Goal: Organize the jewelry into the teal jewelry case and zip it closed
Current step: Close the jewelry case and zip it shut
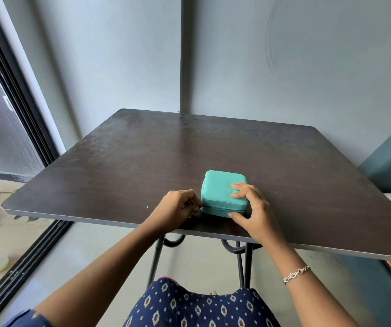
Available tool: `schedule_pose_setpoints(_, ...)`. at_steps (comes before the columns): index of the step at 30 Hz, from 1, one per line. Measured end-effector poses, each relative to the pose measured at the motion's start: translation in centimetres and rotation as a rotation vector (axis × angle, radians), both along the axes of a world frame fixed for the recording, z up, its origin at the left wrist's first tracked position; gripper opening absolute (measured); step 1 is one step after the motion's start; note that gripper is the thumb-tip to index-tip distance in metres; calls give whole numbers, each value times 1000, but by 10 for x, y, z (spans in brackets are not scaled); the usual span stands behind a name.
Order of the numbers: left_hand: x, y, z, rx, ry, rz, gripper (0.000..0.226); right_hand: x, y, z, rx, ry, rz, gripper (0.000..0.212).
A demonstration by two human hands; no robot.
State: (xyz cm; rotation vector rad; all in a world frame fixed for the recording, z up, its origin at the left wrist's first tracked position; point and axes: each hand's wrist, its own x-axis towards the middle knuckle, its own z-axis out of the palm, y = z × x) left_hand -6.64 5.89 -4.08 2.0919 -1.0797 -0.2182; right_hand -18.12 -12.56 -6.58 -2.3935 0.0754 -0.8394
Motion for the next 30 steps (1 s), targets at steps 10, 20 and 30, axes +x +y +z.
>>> schedule_pose_setpoints(10, 7, 3, -2, -123, -367, -28, 33, -2, 3, 2, -18, 2, -5, 36)
schedule_pose_setpoints(20, 6, -2, 1, -47, -466, -193, 72, -6, 21, 5, 22, -20, -90, 29)
schedule_pose_setpoints(30, -3, -1, 17, 28, -285, -179, 85, 0, 91, -18, -81, -37, -507, 16)
